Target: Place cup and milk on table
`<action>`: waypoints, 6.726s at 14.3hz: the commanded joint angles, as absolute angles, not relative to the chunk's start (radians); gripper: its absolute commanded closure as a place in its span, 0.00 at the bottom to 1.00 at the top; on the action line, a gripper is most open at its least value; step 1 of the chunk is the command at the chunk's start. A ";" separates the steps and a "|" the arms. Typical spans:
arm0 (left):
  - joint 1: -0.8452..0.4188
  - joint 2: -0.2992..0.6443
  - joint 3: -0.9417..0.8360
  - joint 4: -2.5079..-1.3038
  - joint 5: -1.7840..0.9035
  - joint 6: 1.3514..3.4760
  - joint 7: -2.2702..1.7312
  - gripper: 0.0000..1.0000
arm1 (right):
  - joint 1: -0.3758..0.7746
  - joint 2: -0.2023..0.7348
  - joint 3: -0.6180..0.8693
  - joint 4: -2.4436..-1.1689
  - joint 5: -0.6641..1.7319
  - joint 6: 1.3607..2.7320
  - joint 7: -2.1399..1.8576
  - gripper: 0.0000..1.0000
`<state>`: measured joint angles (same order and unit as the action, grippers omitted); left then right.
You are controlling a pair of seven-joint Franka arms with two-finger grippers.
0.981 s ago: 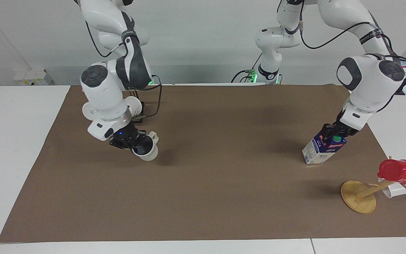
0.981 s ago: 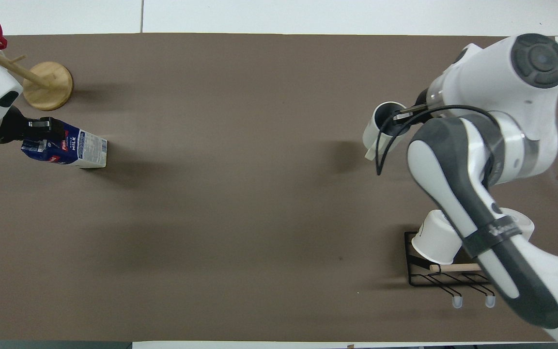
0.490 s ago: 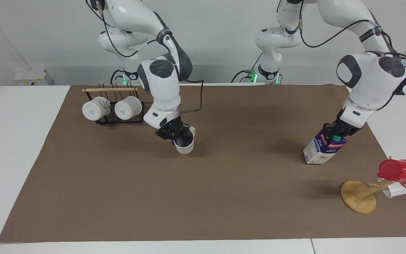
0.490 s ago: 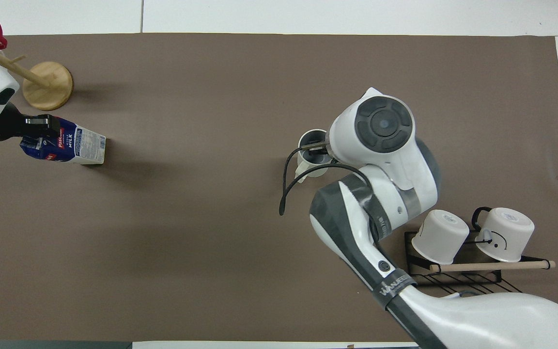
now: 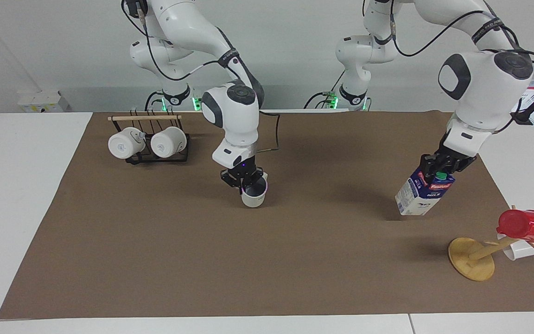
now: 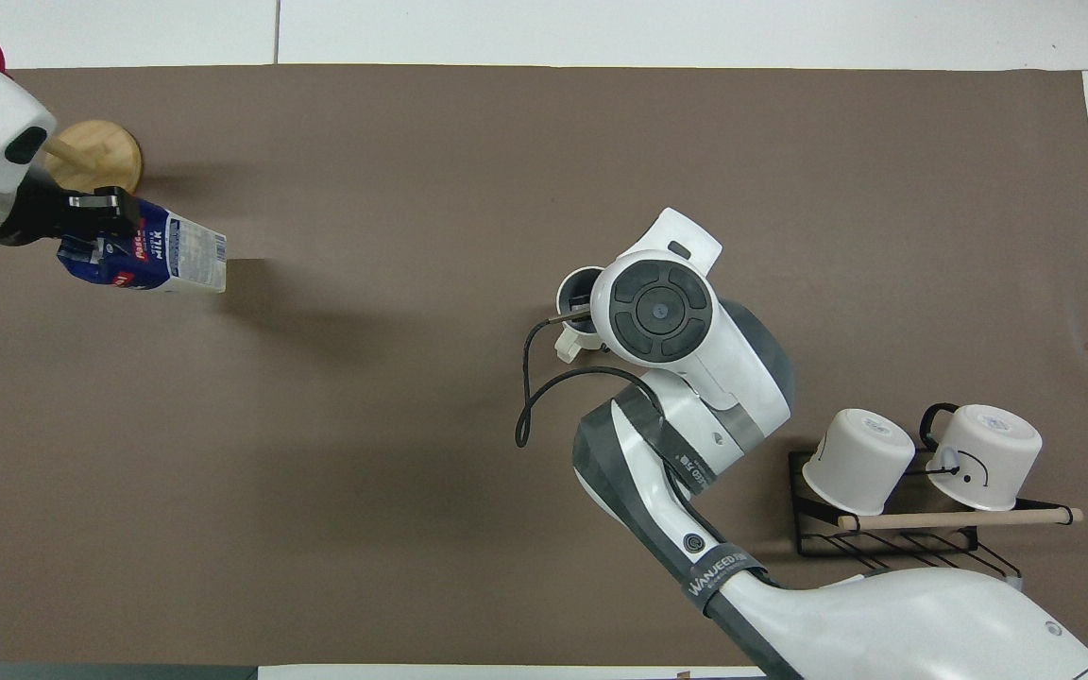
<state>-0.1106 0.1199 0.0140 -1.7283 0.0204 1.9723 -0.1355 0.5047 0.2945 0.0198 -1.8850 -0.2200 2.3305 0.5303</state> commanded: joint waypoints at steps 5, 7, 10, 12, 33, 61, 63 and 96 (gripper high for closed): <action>-0.412 0.170 0.021 -1.707 0.100 1.967 -0.594 1.00 | 0.506 0.267 0.020 -1.968 -0.244 2.425 0.545 1.00; -0.477 0.201 0.021 -1.692 0.104 1.993 -0.707 1.00 | 0.502 0.267 0.020 -1.968 -0.244 2.425 0.549 0.21; -0.537 0.232 0.021 -1.672 0.101 2.005 -0.767 1.00 | 0.465 0.235 0.015 -1.951 -0.241 2.386 0.569 0.00; -0.584 0.247 0.021 -1.658 0.103 2.011 -0.831 1.00 | 0.419 0.184 0.017 -1.913 -0.227 2.248 0.560 0.00; -0.712 0.347 0.020 -1.586 0.147 2.082 -0.914 0.00 | -0.017 0.044 0.003 -1.419 -0.038 1.446 0.084 0.00; -0.052 0.029 0.034 -1.661 0.020 1.723 0.015 0.00 | -0.017 -0.008 0.008 -1.532 -0.021 1.474 0.087 0.00; -0.041 0.029 0.034 -1.657 0.020 1.720 0.032 0.00 | -0.017 -0.008 0.008 -1.532 -0.023 1.474 0.087 0.00; -0.032 -0.017 0.031 -1.620 -0.026 1.609 0.058 0.00 | -0.019 -0.022 0.021 -1.565 -0.008 1.529 0.160 0.00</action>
<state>-0.0406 0.0001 0.0357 -1.6097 -0.0154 1.6140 0.0420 -0.0292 -0.0146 0.0159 -1.5645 -0.0107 1.5258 0.1520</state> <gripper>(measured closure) 0.000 0.000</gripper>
